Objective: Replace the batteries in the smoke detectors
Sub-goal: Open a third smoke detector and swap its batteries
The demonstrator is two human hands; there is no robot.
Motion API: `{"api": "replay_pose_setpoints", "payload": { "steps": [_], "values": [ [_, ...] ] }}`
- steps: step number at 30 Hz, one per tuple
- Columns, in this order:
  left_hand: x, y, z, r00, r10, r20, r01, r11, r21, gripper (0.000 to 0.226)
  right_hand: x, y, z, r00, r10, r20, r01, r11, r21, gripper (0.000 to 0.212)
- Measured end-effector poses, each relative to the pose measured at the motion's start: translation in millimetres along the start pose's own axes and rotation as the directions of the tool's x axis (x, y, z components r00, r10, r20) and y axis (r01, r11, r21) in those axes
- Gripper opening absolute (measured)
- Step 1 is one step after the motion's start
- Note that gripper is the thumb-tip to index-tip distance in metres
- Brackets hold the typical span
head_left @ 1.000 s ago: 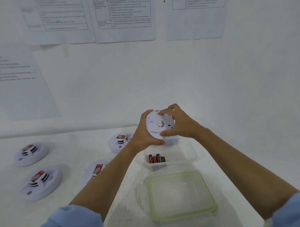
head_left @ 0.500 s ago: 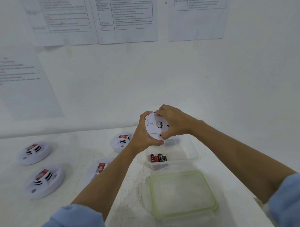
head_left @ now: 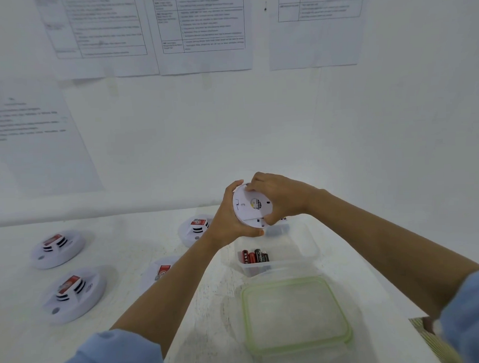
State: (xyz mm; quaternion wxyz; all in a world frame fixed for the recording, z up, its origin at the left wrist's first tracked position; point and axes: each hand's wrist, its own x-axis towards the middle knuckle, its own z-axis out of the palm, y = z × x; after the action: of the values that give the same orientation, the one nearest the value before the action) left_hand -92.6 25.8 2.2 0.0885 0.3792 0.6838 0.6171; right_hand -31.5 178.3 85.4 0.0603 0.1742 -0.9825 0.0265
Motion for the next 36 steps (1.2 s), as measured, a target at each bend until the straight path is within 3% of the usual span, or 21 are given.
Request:
{"api": "replay_pose_setpoints", "payload": {
  "steps": [14, 25, 36],
  "values": [
    [-0.3, -3.9, -3.1, 1.000, 0.019, -0.012, -0.018, 0.999, 0.026, 0.104, 2.6, 1.6, 8.0, 0.991, -0.079, -0.105, 0.078, 0.997, -0.012, 0.073],
    [3.2, -5.7, -0.1, 0.999, 0.039, -0.006, -0.038, 0.998, 0.047, 0.104, -0.3, 5.3, 10.1, 0.994, -0.023, -0.109, 0.028, 0.999, 0.047, 0.076],
    [7.1, -4.1, 1.7, 0.998, 0.058, -0.012, -0.057, 0.995, 0.085, 0.103, -0.8, 3.5, 17.2, 0.985, -0.059, -0.163, 0.055, 0.998, -0.028, 0.070]
  ]
}}
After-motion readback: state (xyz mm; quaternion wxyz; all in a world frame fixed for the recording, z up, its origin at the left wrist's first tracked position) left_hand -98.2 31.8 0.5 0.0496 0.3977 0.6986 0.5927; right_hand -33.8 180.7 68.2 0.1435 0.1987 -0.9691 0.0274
